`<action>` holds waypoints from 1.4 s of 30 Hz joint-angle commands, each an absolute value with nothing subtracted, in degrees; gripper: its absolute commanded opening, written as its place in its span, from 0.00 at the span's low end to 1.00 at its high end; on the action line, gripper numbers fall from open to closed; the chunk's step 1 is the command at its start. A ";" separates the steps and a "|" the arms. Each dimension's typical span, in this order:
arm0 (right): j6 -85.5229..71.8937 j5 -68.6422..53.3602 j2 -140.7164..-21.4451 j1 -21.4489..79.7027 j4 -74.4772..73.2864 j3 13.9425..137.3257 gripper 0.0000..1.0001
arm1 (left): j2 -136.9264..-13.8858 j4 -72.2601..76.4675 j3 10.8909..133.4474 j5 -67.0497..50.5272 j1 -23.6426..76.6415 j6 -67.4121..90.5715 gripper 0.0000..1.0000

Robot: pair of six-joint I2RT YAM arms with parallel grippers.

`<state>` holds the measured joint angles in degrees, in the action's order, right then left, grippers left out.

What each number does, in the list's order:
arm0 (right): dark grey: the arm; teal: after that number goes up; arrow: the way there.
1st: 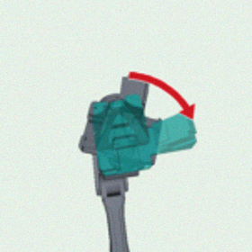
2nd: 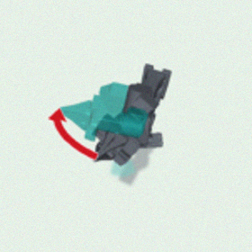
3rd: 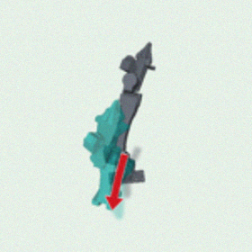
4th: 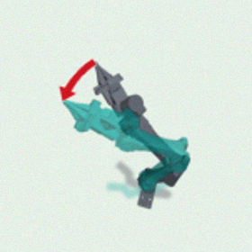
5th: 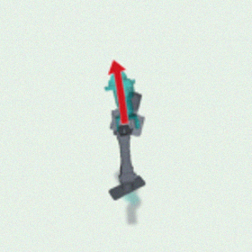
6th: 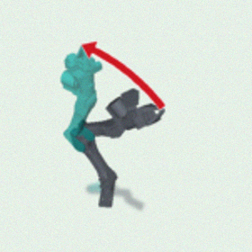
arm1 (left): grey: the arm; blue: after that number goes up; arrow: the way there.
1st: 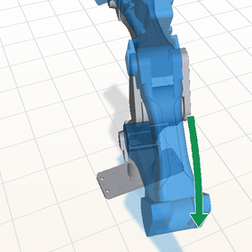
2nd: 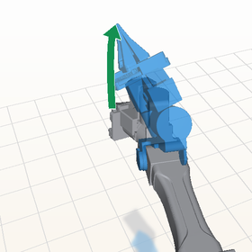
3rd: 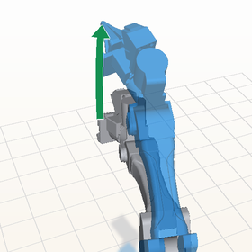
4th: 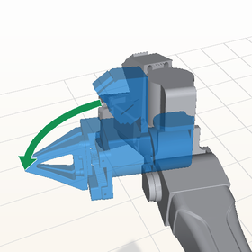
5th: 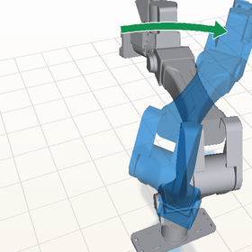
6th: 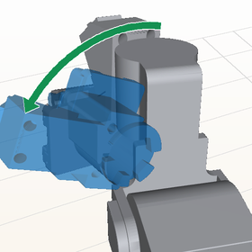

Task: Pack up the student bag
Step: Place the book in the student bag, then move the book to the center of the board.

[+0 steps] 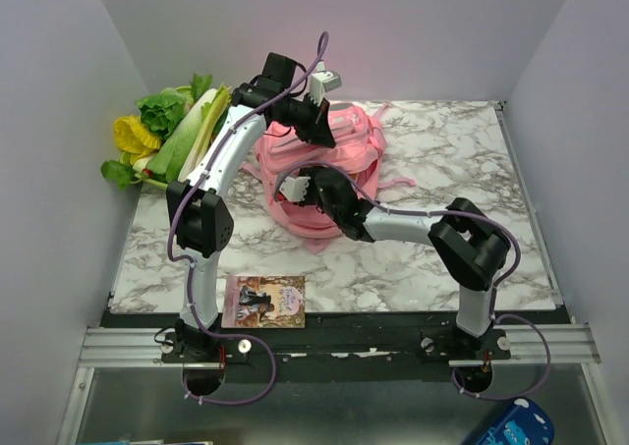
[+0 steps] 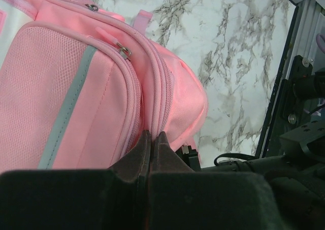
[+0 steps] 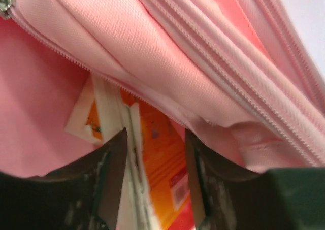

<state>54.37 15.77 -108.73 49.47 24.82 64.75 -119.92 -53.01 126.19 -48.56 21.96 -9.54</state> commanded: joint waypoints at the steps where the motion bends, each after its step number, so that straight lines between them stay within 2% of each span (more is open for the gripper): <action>1: 45.91 16.08 -105.23 49.13 26.02 67.59 0.65 | -116.10 -52.21 126.65 -54.05 22.24 -8.08 0.00; 5: 37.20 11.96 -95.14 49.48 21.29 63.46 0.80 | -116.10 -51.94 125.95 -53.61 22.24 -8.35 0.00; 8: 28.06 6.00 -86.09 50.01 12.42 62.49 0.88 | -116.37 -52.03 125.77 -53.09 22.24 -8.44 0.00; 10: 21.84 -3.62 -81.41 50.45 6.43 61.18 0.91 | -116.46 -52.03 125.68 -53.00 22.24 -8.44 0.00; 12: 19.26 -7.46 -76.85 52.02 2.31 58.54 0.95 | -116.37 -52.03 125.68 -52.91 22.24 -8.35 0.00; 15: 14.87 -13.17 -74.89 56.41 -2.52 55.12 0.95 | -116.19 -52.03 125.68 -52.65 22.24 -8.53 0.00; 22: 10.28 -16.96 -81.29 64.42 -2.90 51.59 0.91 | -116.54 -52.29 126.04 -52.30 22.24 -8.35 0.00; 28: 11.69 -17.58 -92.97 64.60 -2.72 55.72 0.92 | -116.19 -52.38 126.21 -52.03 22.32 -8.26 0.00; 29: 11.60 -17.06 -94.38 64.60 -2.90 56.94 0.94 | -116.10 -52.38 126.21 -52.03 22.32 -8.44 0.00; 30: 11.69 -16.44 -97.09 64.51 -2.90 57.39 0.99 | -116.10 -52.56 126.21 -51.94 22.32 -8.52 0.00; 39: 11.43 -14.50 -103.27 64.60 -2.81 59.15 0.99 | -116.54 -52.73 126.30 -52.03 22.32 -8.96 0.00; 42: 11.25 -14.68 -104.50 64.51 -3.16 58.89 0.95 | -116.63 -52.73 126.39 -52.12 22.32 -9.05 0.00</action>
